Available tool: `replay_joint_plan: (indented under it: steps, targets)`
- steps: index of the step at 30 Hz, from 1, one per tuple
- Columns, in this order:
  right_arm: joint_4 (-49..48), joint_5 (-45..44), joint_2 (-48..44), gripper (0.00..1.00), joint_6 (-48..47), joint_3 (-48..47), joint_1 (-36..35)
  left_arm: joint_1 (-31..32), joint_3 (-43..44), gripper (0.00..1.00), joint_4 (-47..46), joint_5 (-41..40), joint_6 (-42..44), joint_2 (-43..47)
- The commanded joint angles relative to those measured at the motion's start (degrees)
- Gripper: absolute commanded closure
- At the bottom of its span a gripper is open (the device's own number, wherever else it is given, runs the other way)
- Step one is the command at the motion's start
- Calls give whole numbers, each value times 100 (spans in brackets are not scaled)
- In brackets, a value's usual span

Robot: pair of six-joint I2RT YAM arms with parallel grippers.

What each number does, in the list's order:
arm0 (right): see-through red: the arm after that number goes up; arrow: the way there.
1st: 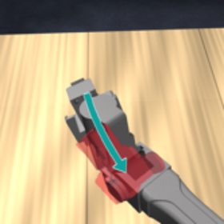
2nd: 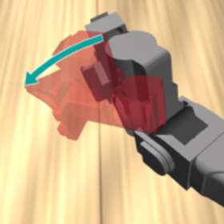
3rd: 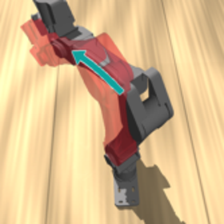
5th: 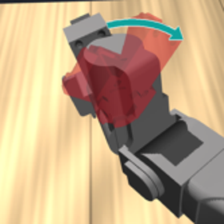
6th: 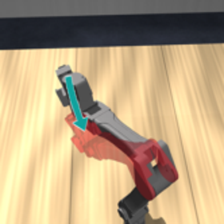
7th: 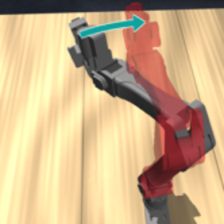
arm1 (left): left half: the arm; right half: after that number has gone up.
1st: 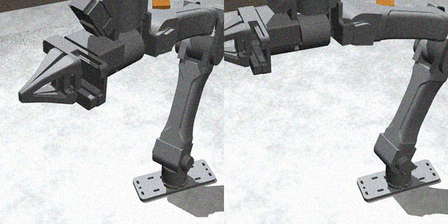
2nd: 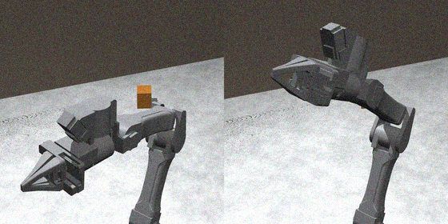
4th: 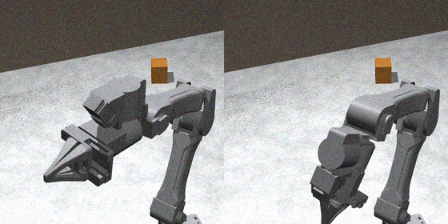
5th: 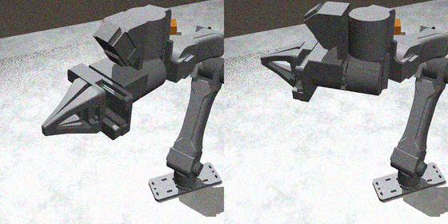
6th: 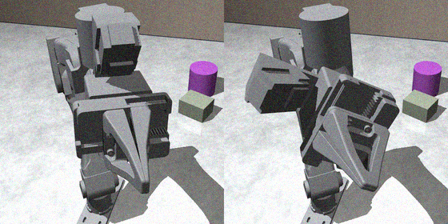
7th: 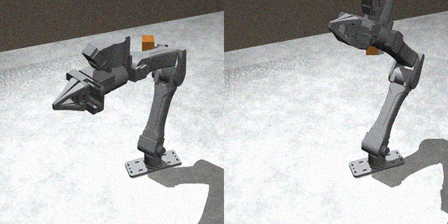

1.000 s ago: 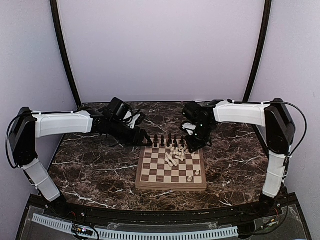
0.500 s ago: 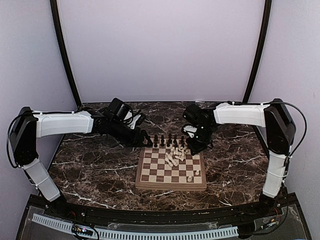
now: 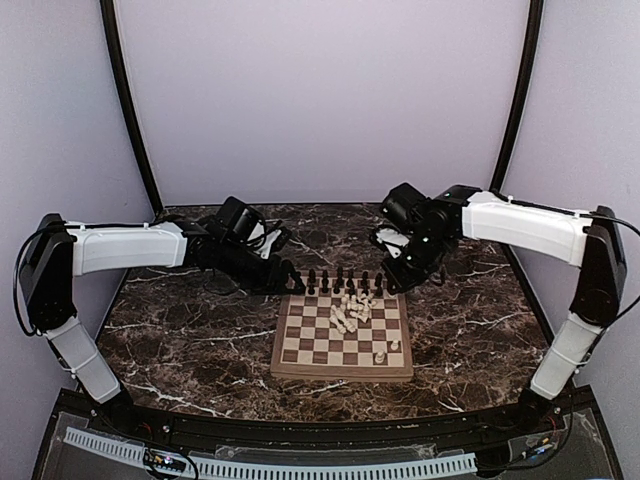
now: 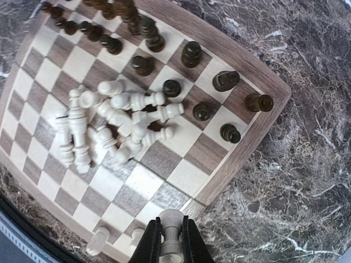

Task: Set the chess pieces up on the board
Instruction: Place the rook at h1.

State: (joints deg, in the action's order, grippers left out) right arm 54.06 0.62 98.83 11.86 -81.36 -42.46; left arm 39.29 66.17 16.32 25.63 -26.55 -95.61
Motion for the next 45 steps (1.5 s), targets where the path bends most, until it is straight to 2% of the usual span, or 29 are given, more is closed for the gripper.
replay_joint_plan:
  steps: [1, 8, 17, 25, 45]
  targets:
    - [290, -45, -757, 91, 111, 431, -551, 35, -35, 41, -62, 60, 30, 162]
    - [-151, 6, -1528, 91, 615, 1512, -1353, 35, 79, 41, -31, 80, 103, 49]
    - [-715, -587, -1708, 91, 1154, 2245, -1878, 34, 228, 40, 33, 50, 184, -40]
    - [-859, -882, -1431, 89, 1102, 2312, -1915, 35, 130, 40, 3, 12, 130, 0]
    - [-958, -747, -1016, 90, 914, 2387, -1897, 34, 16, 40, -21, -5, 84, 51]
